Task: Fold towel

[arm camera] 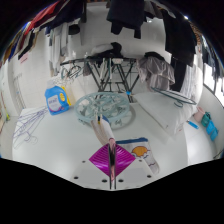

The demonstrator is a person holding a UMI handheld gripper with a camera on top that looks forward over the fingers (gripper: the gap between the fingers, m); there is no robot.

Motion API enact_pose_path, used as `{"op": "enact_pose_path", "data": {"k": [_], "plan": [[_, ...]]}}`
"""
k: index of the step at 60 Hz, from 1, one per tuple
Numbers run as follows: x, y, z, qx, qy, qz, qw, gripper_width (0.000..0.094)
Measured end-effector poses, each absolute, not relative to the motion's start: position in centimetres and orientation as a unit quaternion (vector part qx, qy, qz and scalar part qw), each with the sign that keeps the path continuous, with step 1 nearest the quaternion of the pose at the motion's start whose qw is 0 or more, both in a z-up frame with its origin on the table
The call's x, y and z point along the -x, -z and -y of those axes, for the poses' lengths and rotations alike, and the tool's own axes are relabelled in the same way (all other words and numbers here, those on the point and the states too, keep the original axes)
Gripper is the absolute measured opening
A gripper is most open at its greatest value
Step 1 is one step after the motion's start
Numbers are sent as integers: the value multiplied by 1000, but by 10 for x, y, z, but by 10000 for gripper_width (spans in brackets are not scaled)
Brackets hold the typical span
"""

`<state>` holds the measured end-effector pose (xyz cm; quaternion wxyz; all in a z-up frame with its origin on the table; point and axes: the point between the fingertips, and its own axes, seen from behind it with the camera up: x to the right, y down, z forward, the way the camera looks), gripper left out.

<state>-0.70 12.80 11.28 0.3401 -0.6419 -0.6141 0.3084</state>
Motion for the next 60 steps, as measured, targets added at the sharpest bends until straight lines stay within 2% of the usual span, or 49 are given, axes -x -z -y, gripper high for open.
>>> {"op": "enact_pose_path", "data": {"k": [6, 13, 18, 19, 24, 27, 31, 40, 45, 53, 60], "plan": [[4, -100, -197, 644, -269, 613, 372, 43], [6, -64, -236, 645, -247, 620, 372, 43], [10, -45, -247, 642, -239, 626, 373, 110], [9, -43, -249, 642, -239, 626, 373, 175], [3, -52, -259, 643, -231, 619, 386, 876], [-7, -69, -263, 643, -233, 615, 392, 785], [-31, -107, -258, 652, -253, 601, 387, 871], [-115, -192, -245, 664, -271, 593, 366, 848], [-157, -226, -242, 658, -272, 597, 369, 845], [-197, -253, -239, 648, -279, 600, 377, 852], [-209, -261, -238, 652, -288, 590, 380, 850]]}}
